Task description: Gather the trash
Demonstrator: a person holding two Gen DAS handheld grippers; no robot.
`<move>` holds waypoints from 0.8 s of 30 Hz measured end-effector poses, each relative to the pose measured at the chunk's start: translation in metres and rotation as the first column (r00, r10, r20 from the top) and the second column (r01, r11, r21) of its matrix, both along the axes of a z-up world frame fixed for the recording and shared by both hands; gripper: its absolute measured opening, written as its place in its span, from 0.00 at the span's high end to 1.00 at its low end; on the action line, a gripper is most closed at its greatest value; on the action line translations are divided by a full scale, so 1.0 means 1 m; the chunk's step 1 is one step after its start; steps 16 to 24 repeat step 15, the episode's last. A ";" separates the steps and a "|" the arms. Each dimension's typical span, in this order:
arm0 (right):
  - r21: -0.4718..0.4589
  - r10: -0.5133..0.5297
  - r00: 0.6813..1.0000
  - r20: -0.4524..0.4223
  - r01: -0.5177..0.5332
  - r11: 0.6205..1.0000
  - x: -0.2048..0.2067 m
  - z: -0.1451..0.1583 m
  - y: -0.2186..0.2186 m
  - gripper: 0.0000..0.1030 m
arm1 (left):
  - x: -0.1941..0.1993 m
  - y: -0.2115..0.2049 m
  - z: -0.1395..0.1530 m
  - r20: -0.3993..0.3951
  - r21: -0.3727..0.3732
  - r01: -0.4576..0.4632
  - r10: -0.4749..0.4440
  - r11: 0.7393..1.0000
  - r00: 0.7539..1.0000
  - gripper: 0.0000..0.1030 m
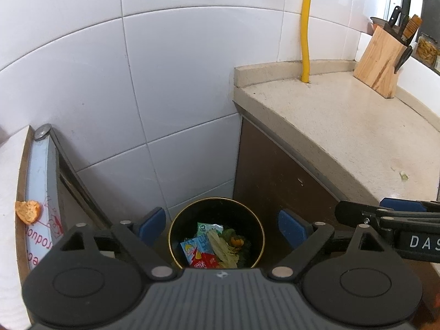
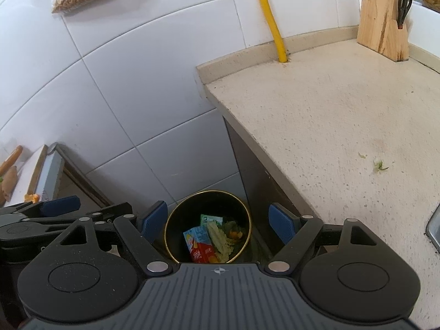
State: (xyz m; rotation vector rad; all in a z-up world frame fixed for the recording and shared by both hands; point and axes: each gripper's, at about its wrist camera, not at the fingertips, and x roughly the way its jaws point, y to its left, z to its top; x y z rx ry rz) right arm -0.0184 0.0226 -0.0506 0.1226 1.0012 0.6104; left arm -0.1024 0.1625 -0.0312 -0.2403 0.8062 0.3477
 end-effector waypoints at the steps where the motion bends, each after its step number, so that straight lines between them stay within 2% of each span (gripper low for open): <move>1: 0.001 -0.003 1.000 -0.001 0.003 1.000 0.000 0.000 0.000 0.17 | 0.001 0.000 0.000 0.000 0.000 0.004 -0.004 1.000 1.000 0.17; 24: -0.006 -0.042 0.999 0.000 0.042 0.999 -0.002 0.001 -0.006 0.17 | 0.008 -0.002 0.001 0.003 0.002 0.044 -0.044 0.999 0.999 0.17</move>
